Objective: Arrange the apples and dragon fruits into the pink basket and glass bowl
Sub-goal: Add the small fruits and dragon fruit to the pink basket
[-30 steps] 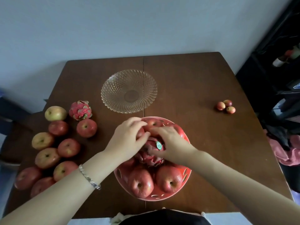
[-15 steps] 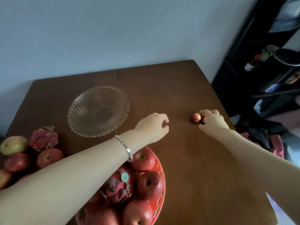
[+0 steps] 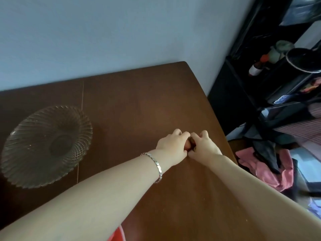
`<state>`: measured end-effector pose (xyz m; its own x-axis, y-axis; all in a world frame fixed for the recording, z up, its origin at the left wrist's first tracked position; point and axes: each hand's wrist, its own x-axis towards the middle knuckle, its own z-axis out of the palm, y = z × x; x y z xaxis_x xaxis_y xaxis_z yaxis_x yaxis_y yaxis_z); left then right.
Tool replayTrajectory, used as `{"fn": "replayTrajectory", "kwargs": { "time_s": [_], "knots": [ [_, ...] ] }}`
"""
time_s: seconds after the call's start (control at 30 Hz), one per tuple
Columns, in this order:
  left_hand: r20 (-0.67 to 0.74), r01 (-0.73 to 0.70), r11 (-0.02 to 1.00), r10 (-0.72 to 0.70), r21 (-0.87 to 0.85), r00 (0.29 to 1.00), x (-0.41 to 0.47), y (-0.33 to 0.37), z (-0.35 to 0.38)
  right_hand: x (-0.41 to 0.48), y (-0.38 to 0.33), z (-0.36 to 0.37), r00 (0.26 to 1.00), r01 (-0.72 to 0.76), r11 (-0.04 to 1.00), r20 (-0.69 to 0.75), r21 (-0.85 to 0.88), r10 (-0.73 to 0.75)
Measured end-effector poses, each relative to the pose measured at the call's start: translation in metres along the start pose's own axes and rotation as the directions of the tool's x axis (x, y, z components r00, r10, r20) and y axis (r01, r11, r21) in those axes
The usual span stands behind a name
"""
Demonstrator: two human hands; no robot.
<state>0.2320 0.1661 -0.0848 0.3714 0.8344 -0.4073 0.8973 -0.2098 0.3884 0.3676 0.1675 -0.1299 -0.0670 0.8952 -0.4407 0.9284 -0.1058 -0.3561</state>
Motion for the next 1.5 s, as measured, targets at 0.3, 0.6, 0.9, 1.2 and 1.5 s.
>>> {"fn": "replayTrajectory", "kwargs": {
  "time_s": [0.3, 0.6, 0.9, 1.2, 1.5],
  "knots": [
    [0.038, 0.021, 1.0, -0.022, 0.01, 0.999, 0.011, -0.011, 0.026, -0.022, 0.025, -0.001, 0.973, -0.228, 0.695, 0.133, 0.682, 0.188],
    [-0.019, -0.114, 0.989, 0.116, 0.094, 0.993, 0.003, -0.005, 0.027, -0.052, 0.02, 0.015, 0.948, -0.308, 0.644, 0.172, 0.7, 0.267],
    [0.121, 0.172, 0.943, -0.143, -0.286, 0.982, -0.085, -0.021, -0.017, -0.09, -0.001, 0.017, 0.96, -0.28, 0.698, 0.174, 0.659, 0.22],
    [-0.22, 0.123, 0.888, -0.241, -0.443, 0.945, -0.266, -0.102, -0.04, -0.185, -0.132, 0.009, 0.984, -0.104, 0.652, 0.171, 0.751, -0.04],
    [-0.398, 0.021, 0.96, -0.136, -0.281, 0.907, -0.311, -0.151, 0.011, -0.232, -0.205, 0.063, 0.99, 0.128, 0.835, -0.02, 0.535, -0.139]
  ]
}}
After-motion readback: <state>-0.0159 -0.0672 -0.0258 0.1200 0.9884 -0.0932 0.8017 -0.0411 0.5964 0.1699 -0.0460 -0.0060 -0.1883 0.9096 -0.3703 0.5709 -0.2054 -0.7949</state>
